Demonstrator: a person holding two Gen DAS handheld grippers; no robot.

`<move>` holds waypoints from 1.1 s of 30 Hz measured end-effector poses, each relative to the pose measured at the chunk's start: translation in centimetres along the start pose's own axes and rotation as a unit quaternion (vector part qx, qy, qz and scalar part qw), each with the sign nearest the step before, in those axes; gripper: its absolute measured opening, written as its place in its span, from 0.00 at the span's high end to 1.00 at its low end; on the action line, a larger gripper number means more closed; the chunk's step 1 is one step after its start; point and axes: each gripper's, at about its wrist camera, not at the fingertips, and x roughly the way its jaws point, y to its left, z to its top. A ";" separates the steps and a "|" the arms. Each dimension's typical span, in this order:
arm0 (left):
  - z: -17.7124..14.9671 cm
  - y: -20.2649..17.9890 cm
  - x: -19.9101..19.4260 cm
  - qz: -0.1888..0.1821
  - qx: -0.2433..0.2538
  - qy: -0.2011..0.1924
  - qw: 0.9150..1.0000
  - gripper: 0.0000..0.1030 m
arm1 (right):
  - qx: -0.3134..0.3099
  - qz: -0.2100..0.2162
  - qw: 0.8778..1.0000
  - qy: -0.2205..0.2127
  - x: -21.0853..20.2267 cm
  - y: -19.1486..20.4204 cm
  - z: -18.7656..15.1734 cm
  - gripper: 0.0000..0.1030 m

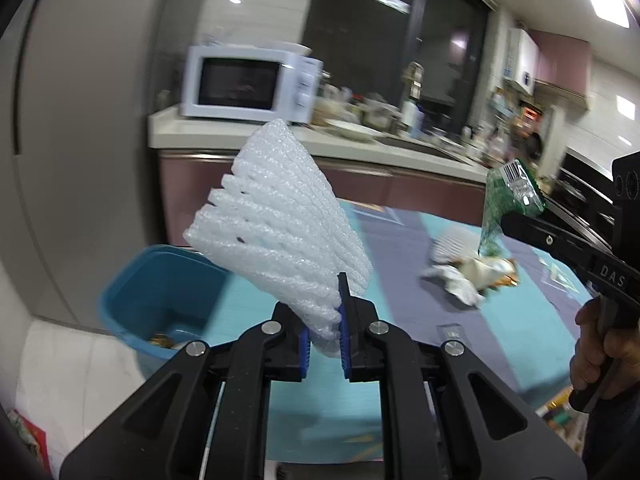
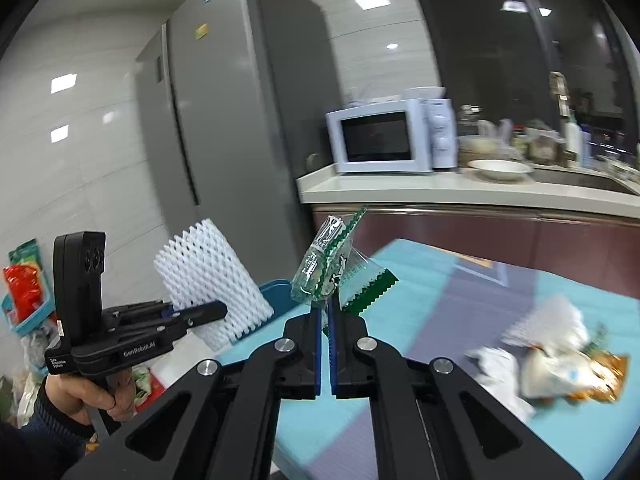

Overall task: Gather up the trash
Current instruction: 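Carry the foam net and green wrapper to the blue bin and release both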

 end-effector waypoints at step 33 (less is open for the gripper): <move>0.4 19.8 16.0 0.171 -0.044 0.128 0.976 0.88 | -0.057 0.071 0.962 0.256 31.1 6.8 0.2 0.98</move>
